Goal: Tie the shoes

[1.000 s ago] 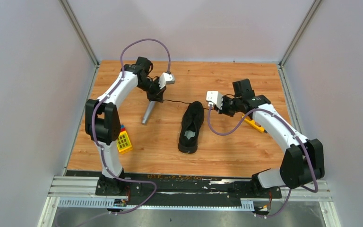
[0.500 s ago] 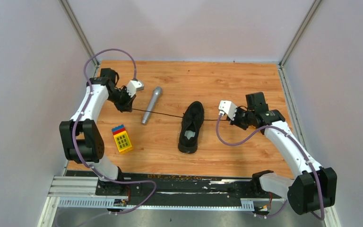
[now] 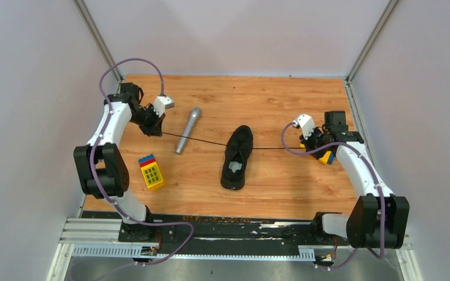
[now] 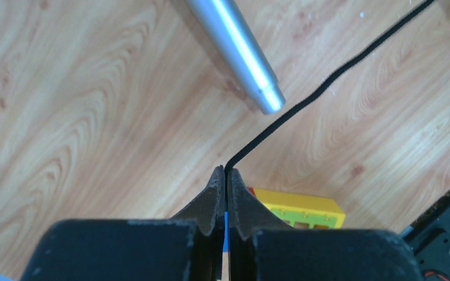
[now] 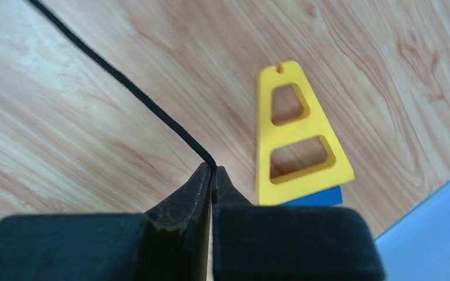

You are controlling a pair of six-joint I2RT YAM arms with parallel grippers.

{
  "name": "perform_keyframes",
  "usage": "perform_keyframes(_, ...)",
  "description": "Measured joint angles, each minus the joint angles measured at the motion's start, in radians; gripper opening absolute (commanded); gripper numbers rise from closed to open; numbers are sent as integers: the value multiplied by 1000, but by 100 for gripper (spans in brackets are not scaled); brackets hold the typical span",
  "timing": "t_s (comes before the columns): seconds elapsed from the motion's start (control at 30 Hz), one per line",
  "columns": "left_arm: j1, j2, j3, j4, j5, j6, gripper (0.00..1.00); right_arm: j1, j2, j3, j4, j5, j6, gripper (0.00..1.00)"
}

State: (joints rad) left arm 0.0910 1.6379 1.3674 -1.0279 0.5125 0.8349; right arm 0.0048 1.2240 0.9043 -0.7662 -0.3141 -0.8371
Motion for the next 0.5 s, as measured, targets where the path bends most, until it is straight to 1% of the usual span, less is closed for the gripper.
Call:
perform_keyframes(0.13, -24, 87, 72, 18, 30, -13, 0, -84, 61, 54, 3, 31, 80, 0)
perform_keyframes(0.33, -95, 118, 56, 28, 20, -38, 0, -175, 94, 98, 8, 78, 155, 0)
perform_keyframes(0.43, -72, 109, 13, 44, 3, -41, 0, -187, 93, 100, 5, 83, 161, 0)
perform_keyframes(0.5, -13, 104, -23, 45, -21, -37, 0, -187, 89, 101, -1, 80, 161, 0)
